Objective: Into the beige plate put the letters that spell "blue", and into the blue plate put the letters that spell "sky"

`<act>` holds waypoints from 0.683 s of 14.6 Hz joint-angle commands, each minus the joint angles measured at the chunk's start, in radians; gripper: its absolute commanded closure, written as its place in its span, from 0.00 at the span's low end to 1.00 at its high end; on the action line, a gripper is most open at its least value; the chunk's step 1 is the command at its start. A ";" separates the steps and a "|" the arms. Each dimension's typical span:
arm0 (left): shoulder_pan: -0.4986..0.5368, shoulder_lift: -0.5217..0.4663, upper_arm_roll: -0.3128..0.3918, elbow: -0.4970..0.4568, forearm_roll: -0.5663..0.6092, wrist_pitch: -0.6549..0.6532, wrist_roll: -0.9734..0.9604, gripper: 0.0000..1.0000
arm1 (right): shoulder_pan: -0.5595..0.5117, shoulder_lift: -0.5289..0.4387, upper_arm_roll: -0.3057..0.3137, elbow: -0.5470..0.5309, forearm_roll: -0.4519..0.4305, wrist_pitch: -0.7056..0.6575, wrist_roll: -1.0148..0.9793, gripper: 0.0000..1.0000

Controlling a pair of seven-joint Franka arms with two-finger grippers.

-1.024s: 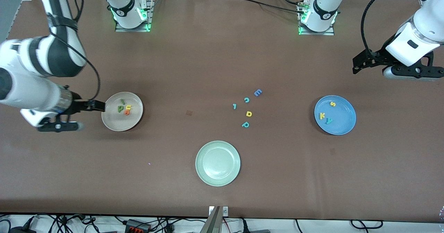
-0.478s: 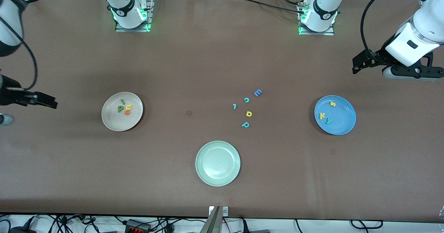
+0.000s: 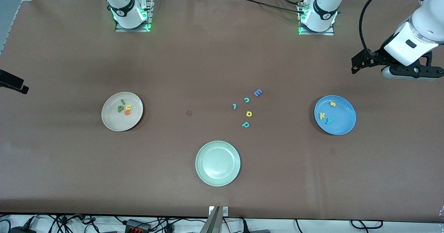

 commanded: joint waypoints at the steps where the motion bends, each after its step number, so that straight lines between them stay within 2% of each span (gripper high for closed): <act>1: -0.003 0.014 0.002 0.033 -0.006 -0.018 0.024 0.00 | -0.009 -0.107 0.014 -0.172 -0.002 0.038 0.026 0.00; 5: -0.002 0.031 0.002 0.052 -0.006 -0.013 0.048 0.00 | -0.007 -0.228 0.015 -0.356 -0.012 0.113 0.040 0.00; 10: 0.009 0.036 0.003 0.056 -0.008 -0.015 0.093 0.00 | -0.009 -0.250 0.017 -0.386 -0.014 0.110 0.026 0.00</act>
